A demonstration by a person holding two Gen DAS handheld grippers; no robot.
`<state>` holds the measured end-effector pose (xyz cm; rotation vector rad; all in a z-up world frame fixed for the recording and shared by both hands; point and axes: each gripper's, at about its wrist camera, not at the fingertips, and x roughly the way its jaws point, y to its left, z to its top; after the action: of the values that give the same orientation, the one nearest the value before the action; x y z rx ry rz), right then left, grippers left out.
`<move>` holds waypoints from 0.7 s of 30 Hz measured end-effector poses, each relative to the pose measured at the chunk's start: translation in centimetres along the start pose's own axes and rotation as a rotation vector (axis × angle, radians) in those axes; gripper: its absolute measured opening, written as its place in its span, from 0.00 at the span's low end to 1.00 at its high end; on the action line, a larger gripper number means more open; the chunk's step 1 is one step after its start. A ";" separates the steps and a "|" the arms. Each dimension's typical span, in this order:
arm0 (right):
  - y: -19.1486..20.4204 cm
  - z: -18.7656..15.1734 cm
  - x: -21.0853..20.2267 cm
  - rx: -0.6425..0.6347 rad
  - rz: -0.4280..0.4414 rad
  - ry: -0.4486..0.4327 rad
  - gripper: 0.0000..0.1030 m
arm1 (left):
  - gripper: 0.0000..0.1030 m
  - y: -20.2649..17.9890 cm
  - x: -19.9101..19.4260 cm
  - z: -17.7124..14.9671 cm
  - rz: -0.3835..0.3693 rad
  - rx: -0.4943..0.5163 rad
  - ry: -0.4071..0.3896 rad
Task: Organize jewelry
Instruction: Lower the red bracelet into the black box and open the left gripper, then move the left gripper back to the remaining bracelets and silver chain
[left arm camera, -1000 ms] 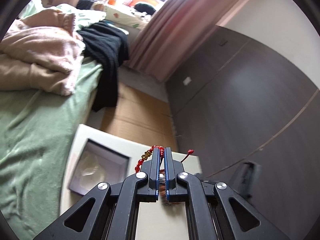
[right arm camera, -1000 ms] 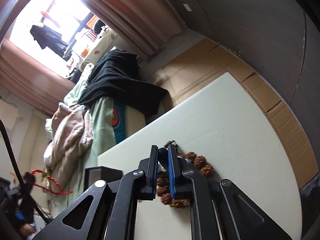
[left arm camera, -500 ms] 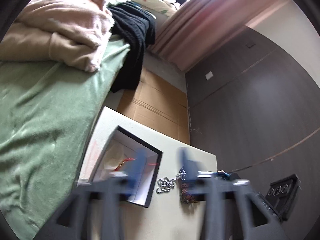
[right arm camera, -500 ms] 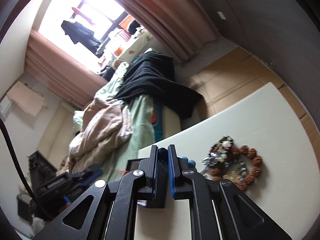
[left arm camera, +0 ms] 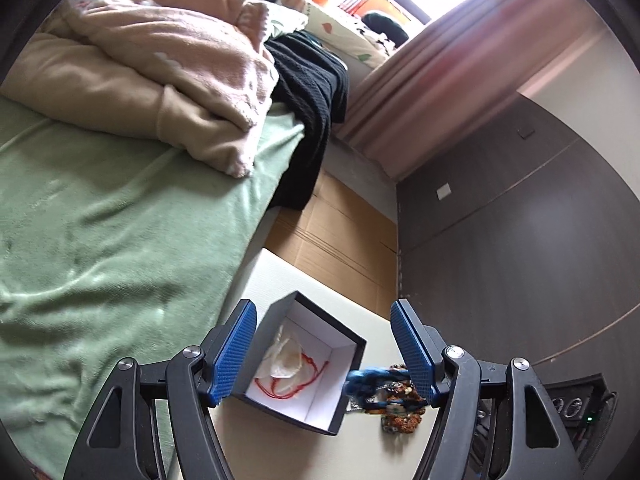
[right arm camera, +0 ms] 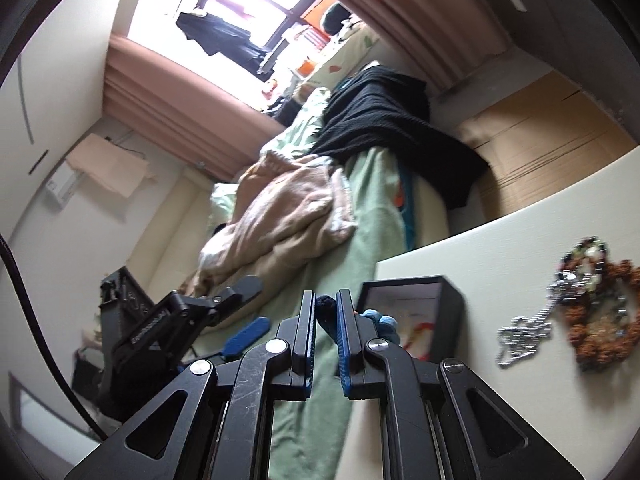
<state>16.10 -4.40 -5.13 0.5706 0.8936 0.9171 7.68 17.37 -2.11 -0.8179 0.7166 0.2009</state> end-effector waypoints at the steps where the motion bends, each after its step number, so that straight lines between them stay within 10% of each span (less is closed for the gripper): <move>1: 0.0 0.0 0.7 0.001 -0.023 0.009 0.30 | 0.68 0.1 0.0 0.0 0.002 -0.001 0.000; 4: -1.1 -0.3 2.1 0.033 -0.097 0.049 0.74 | 0.68 0.2 0.2 0.0 0.004 0.003 0.009; 21: -6.1 1.4 -7.6 0.100 -0.300 -0.065 0.81 | 0.68 -4.1 2.3 -2.5 -0.014 0.139 0.076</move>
<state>17.61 -14.14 -5.88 0.5313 0.9408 0.5824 9.88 12.56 -2.28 -0.7009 0.7873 0.1063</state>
